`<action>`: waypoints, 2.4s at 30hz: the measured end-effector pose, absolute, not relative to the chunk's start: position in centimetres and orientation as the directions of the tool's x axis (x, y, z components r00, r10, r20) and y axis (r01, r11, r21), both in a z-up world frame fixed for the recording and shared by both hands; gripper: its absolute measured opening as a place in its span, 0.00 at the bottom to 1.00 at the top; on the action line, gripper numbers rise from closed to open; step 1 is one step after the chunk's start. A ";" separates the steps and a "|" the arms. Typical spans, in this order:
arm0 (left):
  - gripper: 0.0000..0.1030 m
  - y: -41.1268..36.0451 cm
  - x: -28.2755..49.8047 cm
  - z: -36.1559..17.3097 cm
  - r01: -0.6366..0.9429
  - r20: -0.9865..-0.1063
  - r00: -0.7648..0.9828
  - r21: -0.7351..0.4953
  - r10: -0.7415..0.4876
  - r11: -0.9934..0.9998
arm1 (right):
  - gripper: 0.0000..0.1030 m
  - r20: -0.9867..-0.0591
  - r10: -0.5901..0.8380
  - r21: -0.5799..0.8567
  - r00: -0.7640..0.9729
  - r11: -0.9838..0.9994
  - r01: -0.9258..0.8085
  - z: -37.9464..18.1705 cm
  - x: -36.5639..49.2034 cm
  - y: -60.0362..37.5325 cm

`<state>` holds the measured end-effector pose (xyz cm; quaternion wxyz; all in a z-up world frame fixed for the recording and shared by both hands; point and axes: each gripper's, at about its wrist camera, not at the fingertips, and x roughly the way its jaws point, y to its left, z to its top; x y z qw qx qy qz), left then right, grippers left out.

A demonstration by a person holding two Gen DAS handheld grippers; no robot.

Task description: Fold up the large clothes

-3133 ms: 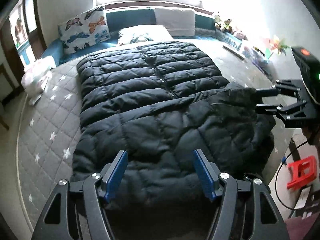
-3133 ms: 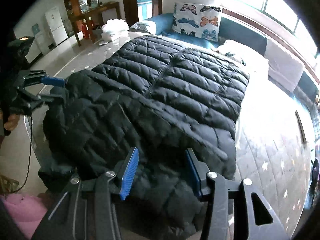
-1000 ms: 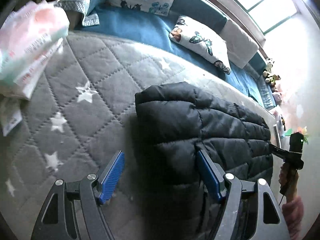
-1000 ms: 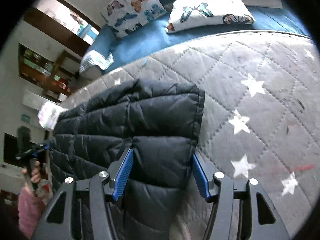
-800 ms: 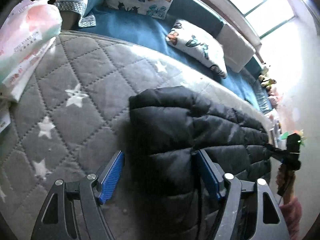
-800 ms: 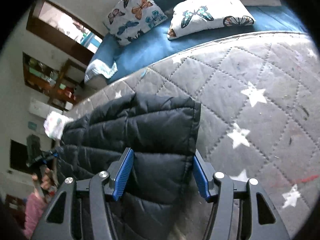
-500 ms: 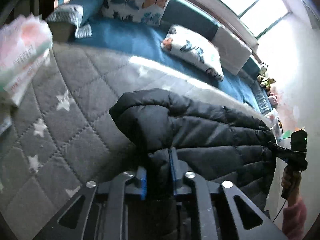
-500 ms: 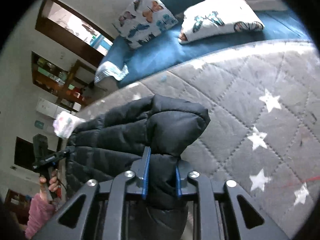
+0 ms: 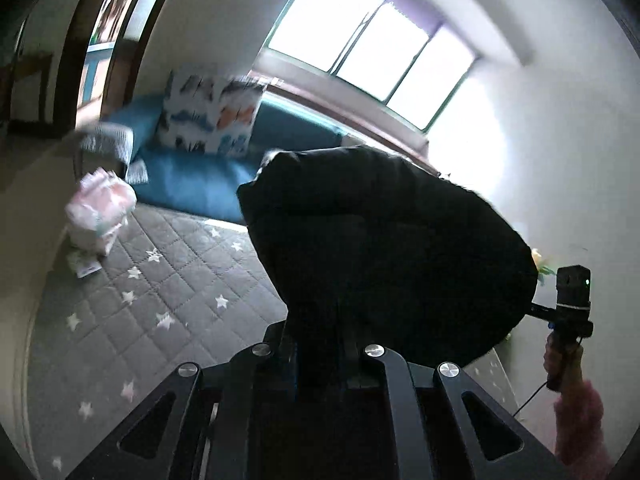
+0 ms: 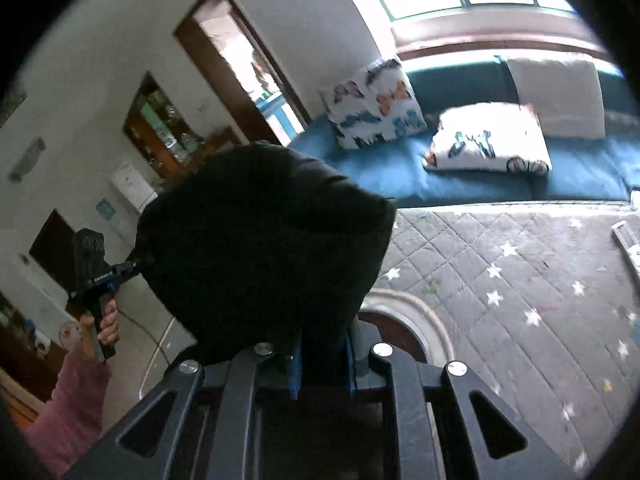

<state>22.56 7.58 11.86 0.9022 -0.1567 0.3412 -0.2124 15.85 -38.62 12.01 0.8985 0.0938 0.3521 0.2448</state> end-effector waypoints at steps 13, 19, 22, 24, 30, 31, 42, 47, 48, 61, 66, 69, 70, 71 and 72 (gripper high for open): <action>0.13 10.1 -2.4 5.1 0.321 -0.548 0.693 -0.346 -0.468 0.881 | 0.19 -0.612 0.472 0.185 0.634 0.866 -0.465 3.9 -1.3 -35.8; 0.13 10.8 -8.9 -2.5 0.289 -0.583 0.680 -0.344 -0.445 0.893 | 0.21 -0.608 0.432 0.081 0.666 0.868 -0.489 -2.7 -5.8 -34.1; 0.19 10.8 -10.3 -4.9 0.281 -0.616 0.666 -0.315 -0.421 0.906 | 0.26 -0.592 0.389 -0.011 0.706 0.872 -0.489 -4.9 -7.2 -33.5; 0.22 11.1 -11.5 -6.0 0.272 -0.646 0.656 -0.281 -0.391 0.920 | 0.32 -0.597 0.351 -0.065 0.721 0.875 -0.480 -5.3 -8.2 -33.1; 0.24 14.6 -14.0 -5.5 0.222 -0.723 0.616 -0.221 -0.312 0.950 | 0.56 -0.674 0.176 -0.209 0.718 0.886 -0.414 -4.4 -10.1 -34.8; 0.24 15.5 -14.4 -5.0 0.196 -0.728 0.622 -0.211 -0.288 0.958 | 0.56 -0.689 0.151 -0.195 0.709 0.903 -0.382 -3.7 -9.9 -35.7; 0.25 11.3 -8.4 6.2 0.266 -0.646 0.663 -0.270 -0.379 0.925 | 0.56 -0.643 0.275 -0.043 0.715 0.919 -0.392 5.6 -2.3 -30.9; 0.25 4.1 -2.1 5.8 0.350 -0.733 0.550 -0.233 -0.400 0.907 | 0.56 -0.719 0.263 -0.030 0.643 0.913 -0.408 4.9 4.6 -24.9; 0.25 3.0 -1.1 5.6 0.350 -0.748 0.534 -0.227 -0.393 0.909 | 0.56 -0.729 0.265 -0.021 0.631 0.913 -0.408 4.5 5.1 -24.5; 0.25 -1.3 8.2 -5.8 0.348 -0.861 0.394 -0.183 -0.320 0.920 | 0.56 -0.847 0.125 -0.086 0.516 0.927 -0.364 -3.7 8.9 -24.1; 0.25 -0.5 5.0 -7.4 0.351 -0.842 0.426 -0.185 -0.332 0.918 | 0.56 -0.836 0.105 -0.148 0.539 0.901 -0.407 -4.9 4.8 -24.5; 0.25 -0.5 2.9 -8.5 0.374 -0.834 0.446 -0.156 -0.325 0.914 | 0.56 -0.825 0.104 -0.174 0.556 0.888 -0.425 -5.0 2.4 -25.1; 0.25 -0.1 2.3 -8.6 0.377 -0.832 0.451 -0.151 -0.323 0.914 | 0.56 -0.818 0.106 -0.179 0.565 0.888 -0.424 -5.0 1.8 -25.3; 0.25 0.0 1.8 -8.9 0.378 -0.829 0.456 -0.149 -0.324 0.914 | 0.56 -0.813 0.107 -0.178 0.573 0.891 -0.418 -5.2 1.0 -25.5; 0.25 0.0 1.3 -9.2 0.379 -0.826 0.463 -0.143 -0.321 0.914 | 0.56 -0.808 0.111 -0.173 0.579 0.894 -0.412 -5.3 0.5 -25.7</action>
